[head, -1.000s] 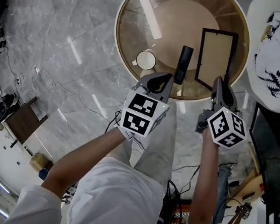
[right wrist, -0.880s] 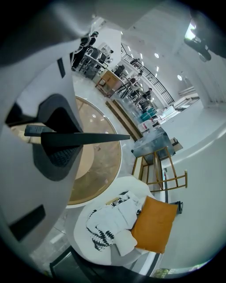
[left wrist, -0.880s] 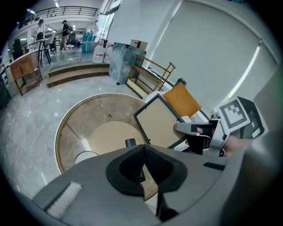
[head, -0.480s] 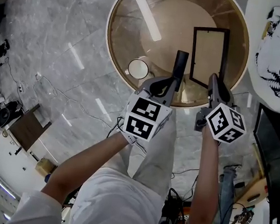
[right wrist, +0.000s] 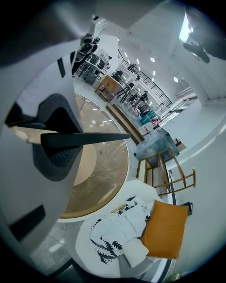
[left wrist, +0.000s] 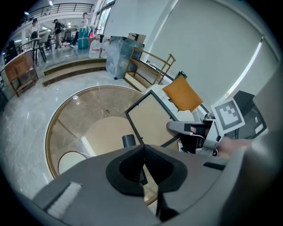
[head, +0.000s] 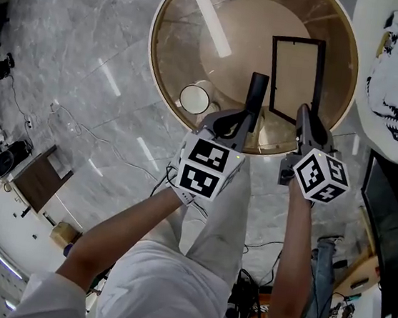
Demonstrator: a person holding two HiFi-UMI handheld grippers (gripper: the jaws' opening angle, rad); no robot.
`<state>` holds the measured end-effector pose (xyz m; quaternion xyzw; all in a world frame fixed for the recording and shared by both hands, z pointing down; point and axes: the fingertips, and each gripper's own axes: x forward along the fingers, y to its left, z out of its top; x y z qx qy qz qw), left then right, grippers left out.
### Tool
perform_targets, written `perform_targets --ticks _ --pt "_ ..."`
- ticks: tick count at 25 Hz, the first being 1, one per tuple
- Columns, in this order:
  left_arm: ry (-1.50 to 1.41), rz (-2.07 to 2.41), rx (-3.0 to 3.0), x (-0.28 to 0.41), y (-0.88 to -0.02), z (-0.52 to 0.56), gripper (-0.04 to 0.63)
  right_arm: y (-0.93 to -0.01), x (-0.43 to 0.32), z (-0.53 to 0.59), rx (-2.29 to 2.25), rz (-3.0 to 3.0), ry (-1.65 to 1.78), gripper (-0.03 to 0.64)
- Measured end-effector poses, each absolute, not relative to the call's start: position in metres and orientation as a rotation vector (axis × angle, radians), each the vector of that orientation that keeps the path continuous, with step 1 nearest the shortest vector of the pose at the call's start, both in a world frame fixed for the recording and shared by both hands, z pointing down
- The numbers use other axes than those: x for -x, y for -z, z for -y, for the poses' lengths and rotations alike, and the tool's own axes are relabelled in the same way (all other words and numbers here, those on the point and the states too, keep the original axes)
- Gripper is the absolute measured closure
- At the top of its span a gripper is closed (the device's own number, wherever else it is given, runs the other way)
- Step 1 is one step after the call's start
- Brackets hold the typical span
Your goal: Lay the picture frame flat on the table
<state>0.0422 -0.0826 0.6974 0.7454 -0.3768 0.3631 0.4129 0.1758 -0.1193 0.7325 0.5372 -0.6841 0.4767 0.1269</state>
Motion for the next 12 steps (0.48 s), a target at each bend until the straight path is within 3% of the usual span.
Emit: perform_targets --ticks 12 --pt "-0.925 0.936 -1.868 -0.0406 -0.7030 0.0792 0.591 -0.7393 -0.1795 0.1180 -1.563 1.987 -1.355 0.572"
